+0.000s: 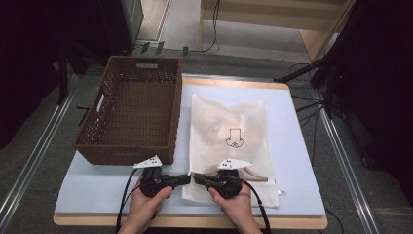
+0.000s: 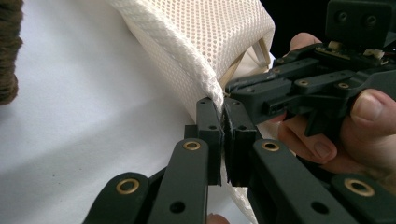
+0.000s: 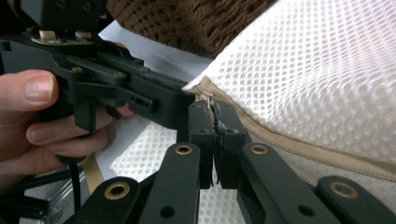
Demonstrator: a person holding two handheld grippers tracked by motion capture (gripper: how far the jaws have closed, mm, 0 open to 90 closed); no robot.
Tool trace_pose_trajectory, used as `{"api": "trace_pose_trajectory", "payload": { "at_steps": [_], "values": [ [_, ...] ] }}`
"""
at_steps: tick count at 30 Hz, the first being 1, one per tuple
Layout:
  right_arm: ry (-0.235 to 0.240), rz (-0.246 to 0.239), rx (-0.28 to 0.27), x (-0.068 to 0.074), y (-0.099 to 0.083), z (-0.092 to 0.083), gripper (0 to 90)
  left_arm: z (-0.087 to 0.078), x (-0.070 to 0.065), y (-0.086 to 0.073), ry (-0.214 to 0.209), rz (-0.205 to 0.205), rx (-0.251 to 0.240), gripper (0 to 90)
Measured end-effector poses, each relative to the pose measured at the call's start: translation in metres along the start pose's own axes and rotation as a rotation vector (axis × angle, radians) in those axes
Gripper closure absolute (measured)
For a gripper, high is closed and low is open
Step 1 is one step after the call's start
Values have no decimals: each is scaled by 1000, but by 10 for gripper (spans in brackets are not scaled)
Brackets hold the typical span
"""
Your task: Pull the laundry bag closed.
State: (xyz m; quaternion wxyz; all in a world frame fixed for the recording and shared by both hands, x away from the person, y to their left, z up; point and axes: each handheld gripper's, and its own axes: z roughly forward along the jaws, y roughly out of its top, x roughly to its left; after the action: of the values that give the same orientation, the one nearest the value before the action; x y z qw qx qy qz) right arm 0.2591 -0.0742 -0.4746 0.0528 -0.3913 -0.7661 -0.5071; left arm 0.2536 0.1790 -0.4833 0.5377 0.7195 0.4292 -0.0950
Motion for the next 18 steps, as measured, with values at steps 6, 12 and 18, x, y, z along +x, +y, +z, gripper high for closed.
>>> {"api": "trace_pose_trajectory", "payload": {
  "at_steps": [6,12,18],
  "values": [
    [-39,39,29,-9,-3,0,880,-3,2,0,-1,-4,-23,873],
    [-62,17,26,-8,-5,-4,879,-3,0,-1,19,15,-27,872],
    [-115,33,21,-16,-8,-14,879,-7,3,-1,7,-7,-53,871]
  ]
}}
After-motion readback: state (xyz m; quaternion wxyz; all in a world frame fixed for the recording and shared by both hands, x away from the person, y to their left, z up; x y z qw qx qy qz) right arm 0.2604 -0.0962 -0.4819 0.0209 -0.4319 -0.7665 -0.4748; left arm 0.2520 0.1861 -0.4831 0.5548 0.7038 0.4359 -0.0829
